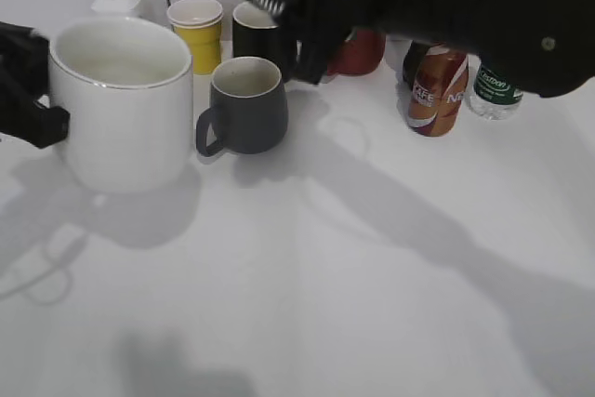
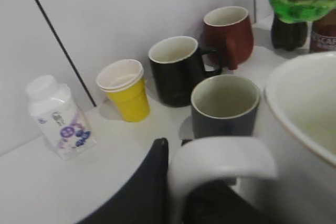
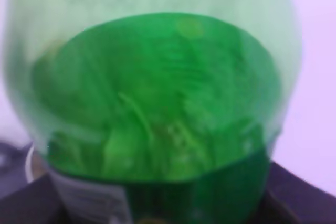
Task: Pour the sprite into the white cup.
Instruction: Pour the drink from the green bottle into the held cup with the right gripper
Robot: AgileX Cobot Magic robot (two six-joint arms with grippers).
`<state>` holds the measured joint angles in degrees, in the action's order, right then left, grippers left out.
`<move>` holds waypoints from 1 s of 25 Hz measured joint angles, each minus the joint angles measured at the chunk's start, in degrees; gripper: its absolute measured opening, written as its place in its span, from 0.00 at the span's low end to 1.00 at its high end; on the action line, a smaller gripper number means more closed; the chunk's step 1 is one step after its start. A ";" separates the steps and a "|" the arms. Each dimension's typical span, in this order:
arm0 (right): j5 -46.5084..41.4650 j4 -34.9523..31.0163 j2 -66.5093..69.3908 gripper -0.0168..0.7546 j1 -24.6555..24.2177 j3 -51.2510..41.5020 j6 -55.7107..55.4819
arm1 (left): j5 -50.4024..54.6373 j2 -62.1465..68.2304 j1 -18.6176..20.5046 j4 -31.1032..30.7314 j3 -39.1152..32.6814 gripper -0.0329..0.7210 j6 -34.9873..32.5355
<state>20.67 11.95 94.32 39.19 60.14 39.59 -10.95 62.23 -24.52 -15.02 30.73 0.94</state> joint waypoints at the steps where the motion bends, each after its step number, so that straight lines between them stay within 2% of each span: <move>1: -0.45 0.99 0.06 0.57 0.37 -0.06 2.31 | 0.37 0.05 -0.41 0.20 0.00 0.10 0.00; 11: 0.01 1.95 0.06 0.57 0.57 -0.06 26.40 | 2.75 0.12 -6.35 1.03 0.00 0.10 0.00; 17: 3.21 2.02 0.06 0.57 0.57 -0.06 34.18 | 3.10 0.12 -6.81 2.31 0.00 0.10 0.00; 25: 3.32 2.26 0.06 0.57 0.57 -0.06 41.67 | 3.23 0.12 -6.81 2.32 0.00 0.10 0.00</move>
<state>23.98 14.21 94.38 39.77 60.08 81.26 -7.73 62.35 -31.32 -12.70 30.73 0.94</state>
